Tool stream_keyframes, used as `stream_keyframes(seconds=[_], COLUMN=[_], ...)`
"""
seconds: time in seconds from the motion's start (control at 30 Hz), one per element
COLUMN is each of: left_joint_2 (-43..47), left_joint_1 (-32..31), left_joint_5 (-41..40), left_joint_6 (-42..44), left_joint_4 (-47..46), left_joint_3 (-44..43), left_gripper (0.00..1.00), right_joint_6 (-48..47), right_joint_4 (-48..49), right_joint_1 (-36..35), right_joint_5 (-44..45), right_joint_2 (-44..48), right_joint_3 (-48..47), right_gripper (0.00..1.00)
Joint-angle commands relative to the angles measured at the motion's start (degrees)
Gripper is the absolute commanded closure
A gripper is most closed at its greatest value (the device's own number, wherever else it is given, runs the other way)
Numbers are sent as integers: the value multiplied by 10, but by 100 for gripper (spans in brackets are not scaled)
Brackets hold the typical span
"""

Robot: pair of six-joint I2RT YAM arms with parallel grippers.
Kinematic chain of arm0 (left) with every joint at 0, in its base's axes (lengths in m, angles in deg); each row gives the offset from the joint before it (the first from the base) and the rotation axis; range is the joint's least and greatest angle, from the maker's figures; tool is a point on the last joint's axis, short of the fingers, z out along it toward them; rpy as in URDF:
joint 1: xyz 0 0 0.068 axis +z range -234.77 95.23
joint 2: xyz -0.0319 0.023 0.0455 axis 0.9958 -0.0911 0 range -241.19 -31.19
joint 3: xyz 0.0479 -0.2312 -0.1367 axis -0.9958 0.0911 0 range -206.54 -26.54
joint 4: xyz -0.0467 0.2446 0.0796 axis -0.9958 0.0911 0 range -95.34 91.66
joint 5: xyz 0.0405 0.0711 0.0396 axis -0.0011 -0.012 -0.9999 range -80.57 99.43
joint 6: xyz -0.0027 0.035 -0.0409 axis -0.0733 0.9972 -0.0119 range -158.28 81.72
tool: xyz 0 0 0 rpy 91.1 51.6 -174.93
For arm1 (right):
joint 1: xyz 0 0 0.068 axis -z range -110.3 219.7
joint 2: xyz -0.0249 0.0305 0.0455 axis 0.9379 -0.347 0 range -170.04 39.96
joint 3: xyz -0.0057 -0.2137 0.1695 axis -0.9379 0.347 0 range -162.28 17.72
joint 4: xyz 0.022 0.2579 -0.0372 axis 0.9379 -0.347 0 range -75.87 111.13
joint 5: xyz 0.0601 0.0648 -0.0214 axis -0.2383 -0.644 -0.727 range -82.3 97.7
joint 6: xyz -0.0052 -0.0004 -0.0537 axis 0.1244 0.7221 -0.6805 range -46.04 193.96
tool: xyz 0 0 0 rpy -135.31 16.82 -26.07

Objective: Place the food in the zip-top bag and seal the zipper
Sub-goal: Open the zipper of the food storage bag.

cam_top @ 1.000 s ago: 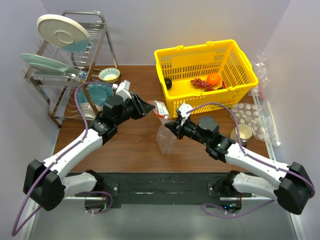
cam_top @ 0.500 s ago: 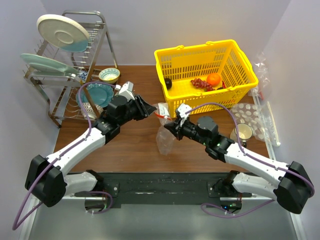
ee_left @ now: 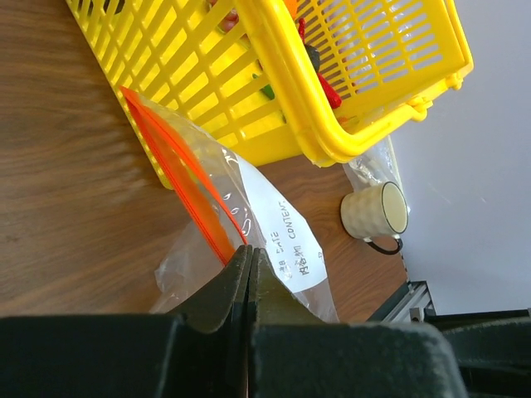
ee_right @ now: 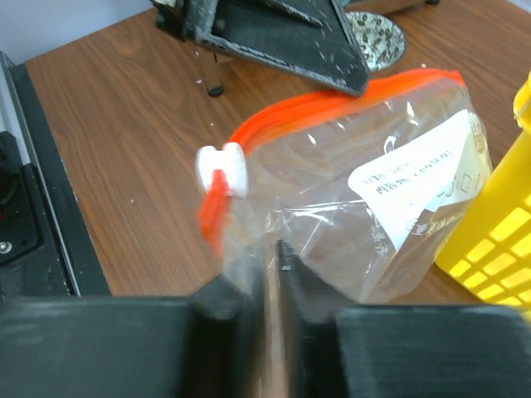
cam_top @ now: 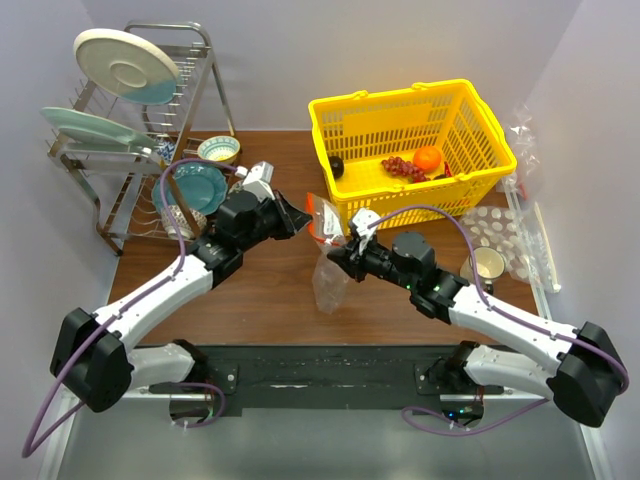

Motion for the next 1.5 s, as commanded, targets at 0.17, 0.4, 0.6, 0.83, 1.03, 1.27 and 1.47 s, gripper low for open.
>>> stream_keyframes(seconds=[0.17, 0.4, 0.6, 0.83, 1.03, 1.27, 1.47], left_joint_2=[56, 68, 77, 142, 206, 281, 278], left_joint_1=[-5, -5, -5, 14, 16, 18, 22], left_joint_5=[-56, -47, -61, -129, -100, -114, -110], left_joint_6=[60, 66, 88, 109, 35, -114, -209], left_joint_4=[69, 88, 123, 192, 211, 154, 68], left_joint_3=[-72, -94, -106, -112, -63, 77, 144], left_gripper=[100, 100, 97, 36, 32, 46, 46], right_joint_6=[-14, -15, -9, 8, 22, 37, 42], right_joint_4=[-56, -75, -101, -103, -61, -56, -37], right_joint_1=[-3, -3, -3, -3, -4, -3, -3], right_joint_5=[25, 6, 25, 75, 96, 108, 105], right_joint_2=[-27, -22, -21, -16, 3, -6, -2], right_joint_3=[-65, -79, -93, -83, -52, -55, -44], right_gripper=[72, 59, 83, 99, 100, 100, 100])
